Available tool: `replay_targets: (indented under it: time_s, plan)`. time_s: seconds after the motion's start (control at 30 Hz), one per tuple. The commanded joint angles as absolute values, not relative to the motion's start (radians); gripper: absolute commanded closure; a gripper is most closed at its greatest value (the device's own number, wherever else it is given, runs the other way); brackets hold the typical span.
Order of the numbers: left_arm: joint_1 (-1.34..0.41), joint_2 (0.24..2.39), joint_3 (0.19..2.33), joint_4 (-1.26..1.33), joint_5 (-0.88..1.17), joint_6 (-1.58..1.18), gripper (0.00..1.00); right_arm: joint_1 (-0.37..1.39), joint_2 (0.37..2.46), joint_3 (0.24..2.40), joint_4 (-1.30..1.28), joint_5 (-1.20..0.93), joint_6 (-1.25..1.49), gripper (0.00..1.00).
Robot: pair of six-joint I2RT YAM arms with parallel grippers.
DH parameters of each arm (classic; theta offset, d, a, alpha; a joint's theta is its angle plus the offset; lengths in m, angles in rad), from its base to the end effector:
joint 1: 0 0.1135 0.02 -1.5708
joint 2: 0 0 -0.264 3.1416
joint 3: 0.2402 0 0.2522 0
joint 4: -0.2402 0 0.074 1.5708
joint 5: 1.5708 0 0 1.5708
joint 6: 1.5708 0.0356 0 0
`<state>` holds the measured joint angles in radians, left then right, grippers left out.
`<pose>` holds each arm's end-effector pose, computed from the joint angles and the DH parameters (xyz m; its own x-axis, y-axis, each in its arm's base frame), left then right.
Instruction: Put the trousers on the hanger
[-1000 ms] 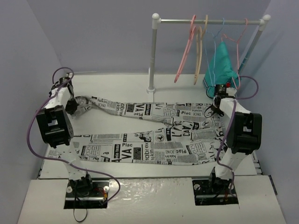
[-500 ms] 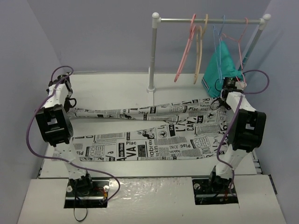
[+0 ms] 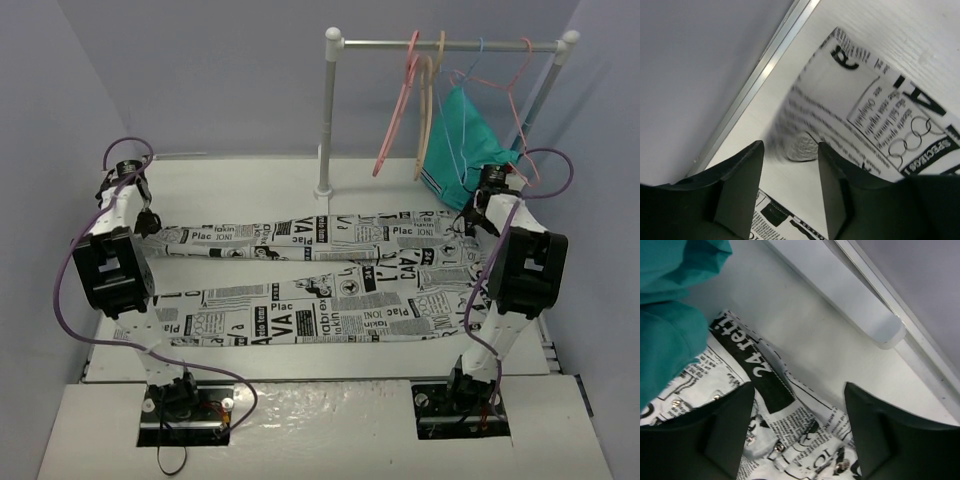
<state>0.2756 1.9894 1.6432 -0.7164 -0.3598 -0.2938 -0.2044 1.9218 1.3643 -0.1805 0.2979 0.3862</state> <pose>0.4107 0.1292 0.2343 -0.6831 -0.4749 -0.5548 -0.6450 0.7486 0.1535 0.4192 -0.0976 0.2100 -0.4571 0.4625 -0.7597 0.6249 0.7748 0.0957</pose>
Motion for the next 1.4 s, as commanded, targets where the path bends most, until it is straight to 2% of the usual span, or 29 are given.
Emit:
replay_targets:
  time_s: [0.0,0.03,0.13,0.5,0.7,0.87,1.03,1.17,1.27,1.37]
  plan:
    - [0.268,1.801,1.591,-0.615,-0.262,-0.366,0.43,-0.201,1.772,1.365,-0.187,0.291,0.387,0.27]
    - [0.259,1.774,1.561,-0.602,-0.238,-0.373,0.36,-0.198,1.743,1.344,-0.196,0.288,0.391,0.27]
    - [0.231,1.667,1.492,-0.612,-0.181,-0.424,0.26,-0.188,1.650,1.259,-0.217,0.254,0.429,0.26]
    - [0.077,1.373,1.037,-0.588,0.029,-0.583,0.26,0.023,1.392,0.850,-0.169,0.098,0.646,0.26]
    - [0.057,1.309,0.812,-0.530,0.086,-0.655,0.26,0.018,1.342,0.632,-0.081,0.009,0.718,0.20]
    - [0.055,1.338,0.732,-0.504,0.124,-0.684,0.26,-0.125,1.323,0.518,-0.136,-0.026,0.771,0.14]
    - [0.055,1.347,0.697,-0.510,0.152,-0.701,0.26,-0.303,1.279,0.530,-0.270,0.050,0.747,0.03]
    - [0.055,1.293,0.685,-0.544,0.141,-0.700,0.27,-0.408,1.221,0.569,-0.323,0.076,0.738,0.02]
    - [0.055,1.252,0.731,-0.576,0.123,-0.670,0.26,-0.395,1.215,0.629,-0.311,0.091,0.704,0.01]
    - [0.055,1.262,0.815,-0.571,0.102,-0.602,0.26,-0.282,1.226,0.704,-0.299,0.105,0.660,0.03]
